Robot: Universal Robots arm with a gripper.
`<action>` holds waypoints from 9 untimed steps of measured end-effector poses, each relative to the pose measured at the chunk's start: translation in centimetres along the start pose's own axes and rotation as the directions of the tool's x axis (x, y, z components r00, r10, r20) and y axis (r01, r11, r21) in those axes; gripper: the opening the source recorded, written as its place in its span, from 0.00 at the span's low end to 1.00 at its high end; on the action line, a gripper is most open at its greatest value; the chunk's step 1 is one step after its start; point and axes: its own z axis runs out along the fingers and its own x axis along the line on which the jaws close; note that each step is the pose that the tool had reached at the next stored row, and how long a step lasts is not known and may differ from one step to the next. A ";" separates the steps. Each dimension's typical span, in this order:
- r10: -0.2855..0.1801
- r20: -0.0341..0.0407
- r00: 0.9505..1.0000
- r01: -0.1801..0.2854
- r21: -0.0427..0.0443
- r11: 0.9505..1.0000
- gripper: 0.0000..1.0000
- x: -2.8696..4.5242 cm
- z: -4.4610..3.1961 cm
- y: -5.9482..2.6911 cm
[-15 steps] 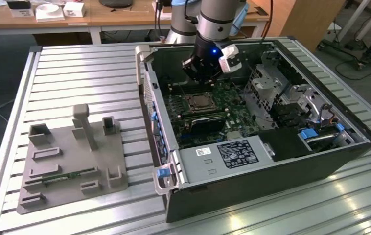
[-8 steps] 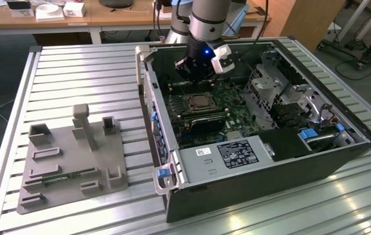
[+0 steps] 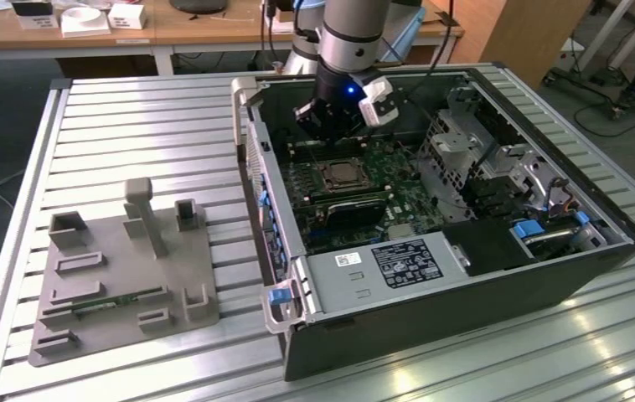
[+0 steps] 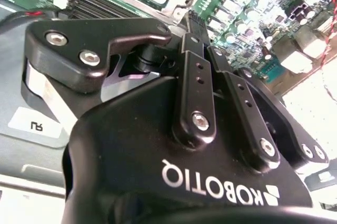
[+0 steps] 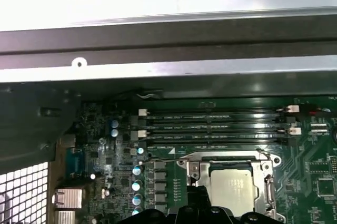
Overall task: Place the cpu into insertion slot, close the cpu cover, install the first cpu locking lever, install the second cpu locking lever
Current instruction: 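Install the first cpu locking lever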
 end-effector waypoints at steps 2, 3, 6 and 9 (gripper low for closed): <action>-0.003 0.000 1.000 0.003 0.000 1.000 0.10 0.56 -0.01 -0.02; -0.004 0.000 1.000 0.004 0.000 1.000 0.10 0.86 -0.01 -0.03; -0.008 -0.001 1.000 0.008 0.000 1.000 0.10 1.76 -0.01 -0.07; -0.010 -0.001 1.000 0.010 0.000 1.000 0.10 2.32 -0.02 -0.09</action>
